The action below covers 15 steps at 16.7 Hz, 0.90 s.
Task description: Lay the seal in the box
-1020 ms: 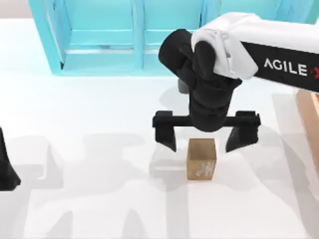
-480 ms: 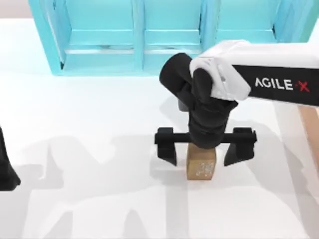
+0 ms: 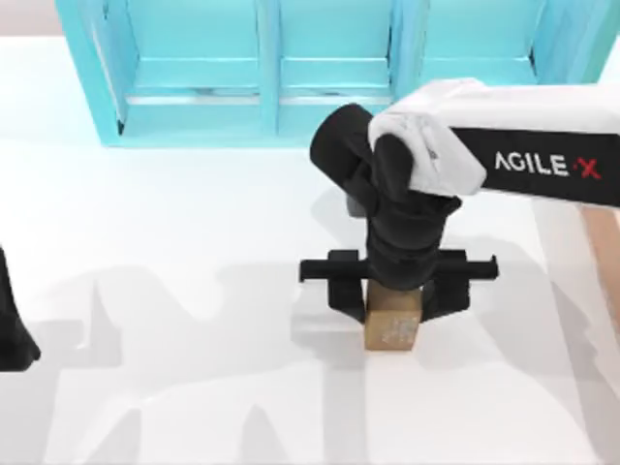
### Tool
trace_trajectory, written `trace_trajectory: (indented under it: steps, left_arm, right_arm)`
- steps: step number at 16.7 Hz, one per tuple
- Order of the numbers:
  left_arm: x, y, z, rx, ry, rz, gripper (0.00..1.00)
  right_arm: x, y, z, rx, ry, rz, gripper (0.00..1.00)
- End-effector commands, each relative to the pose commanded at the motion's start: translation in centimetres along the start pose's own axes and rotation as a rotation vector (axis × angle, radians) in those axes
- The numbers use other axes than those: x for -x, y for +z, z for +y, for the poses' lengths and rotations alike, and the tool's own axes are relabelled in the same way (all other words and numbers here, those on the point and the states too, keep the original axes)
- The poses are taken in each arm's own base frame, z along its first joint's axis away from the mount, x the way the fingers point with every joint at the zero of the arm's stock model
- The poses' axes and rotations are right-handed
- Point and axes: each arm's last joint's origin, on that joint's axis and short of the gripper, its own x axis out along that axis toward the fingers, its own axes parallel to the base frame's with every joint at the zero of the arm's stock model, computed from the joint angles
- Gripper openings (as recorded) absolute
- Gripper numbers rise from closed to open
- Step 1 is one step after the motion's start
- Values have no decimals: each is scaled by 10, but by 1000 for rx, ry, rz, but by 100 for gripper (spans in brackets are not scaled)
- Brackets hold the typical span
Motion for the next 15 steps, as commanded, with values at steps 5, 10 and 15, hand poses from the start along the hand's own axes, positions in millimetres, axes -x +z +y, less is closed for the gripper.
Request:
trace_trajectory:
  steps: [5,10,15]
  left_arm:
    - [0,0,0,0,0,0,100]
    - [0,0,0,0,0,0,100]
    - [0,0,0,0,0,0,100]
  right_arm:
    - [0,0,0,0,0,0,0]
    - [0,0,0,0,0,0,0]
    - [6,1,1,3,3,-4,0]
